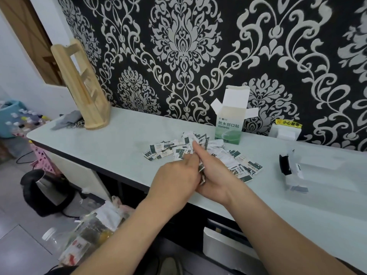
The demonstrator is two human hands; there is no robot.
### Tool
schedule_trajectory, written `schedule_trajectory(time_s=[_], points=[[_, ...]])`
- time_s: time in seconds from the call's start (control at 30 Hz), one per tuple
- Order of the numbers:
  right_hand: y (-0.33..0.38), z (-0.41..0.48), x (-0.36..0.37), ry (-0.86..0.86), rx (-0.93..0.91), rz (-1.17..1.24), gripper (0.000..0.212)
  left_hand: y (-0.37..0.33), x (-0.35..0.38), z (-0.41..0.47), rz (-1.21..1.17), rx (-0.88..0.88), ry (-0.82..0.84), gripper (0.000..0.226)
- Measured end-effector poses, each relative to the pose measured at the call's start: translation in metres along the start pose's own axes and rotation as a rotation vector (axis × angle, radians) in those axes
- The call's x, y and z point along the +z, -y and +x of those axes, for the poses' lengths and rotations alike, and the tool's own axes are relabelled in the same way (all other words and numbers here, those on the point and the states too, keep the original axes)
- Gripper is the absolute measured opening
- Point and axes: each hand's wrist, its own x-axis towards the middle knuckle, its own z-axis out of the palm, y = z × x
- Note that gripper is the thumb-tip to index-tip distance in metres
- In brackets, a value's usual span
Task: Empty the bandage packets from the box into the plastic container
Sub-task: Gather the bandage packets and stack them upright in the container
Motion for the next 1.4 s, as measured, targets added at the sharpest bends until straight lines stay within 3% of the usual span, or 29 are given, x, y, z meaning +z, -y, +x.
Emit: schedule_trajectory(time_s=[0.07, 0.2, 0.37, 0.53, 0.73, 0.83, 1.03, 1.27, 1.4], points=[[0.003, 0.001, -0.003, -0.056, -0.007, 0.104, 0.036, -0.004, 0.003, 0.002, -0.039, 0.053, -0.075, 0.036], [0.010, 0.000, -0.011, 0.035, 0.003, 0.382, 0.031, -0.003, 0.001, 0.004, -0.205, 0.124, -0.158, 0.049], [0.020, -0.008, -0.021, 0.128, -0.060, 0.395, 0.030, -0.013, 0.004, 0.017, -0.275, 0.222, -0.263, 0.048], [0.031, -0.014, -0.036, 0.096, -0.059, 0.371, 0.035, -0.025, 0.012, 0.025, -0.245, 0.321, -0.187, 0.046], [0.035, -0.019, -0.047, -0.004, -0.032, 0.341, 0.028, -0.034, 0.017, 0.031, -0.341, 0.378, -0.190, 0.024], [0.038, -0.020, -0.052, -0.004, -0.045, 0.404, 0.021, -0.036, 0.022, 0.032, -0.350, 0.371, -0.152, 0.028], [0.033, -0.021, -0.053, -0.011, -0.035, 0.196, 0.016, -0.025, 0.018, 0.038, -0.383, 0.218, -0.088, 0.046], [0.036, -0.021, -0.057, 0.106, 0.013, 0.224, 0.016, -0.031, 0.011, 0.042, -0.576, 0.182, 0.056, 0.060], [0.035, -0.015, -0.058, 0.010, -0.066, 0.269, 0.019, -0.033, 0.000, 0.041, -0.729, 0.141, 0.135, 0.070]])
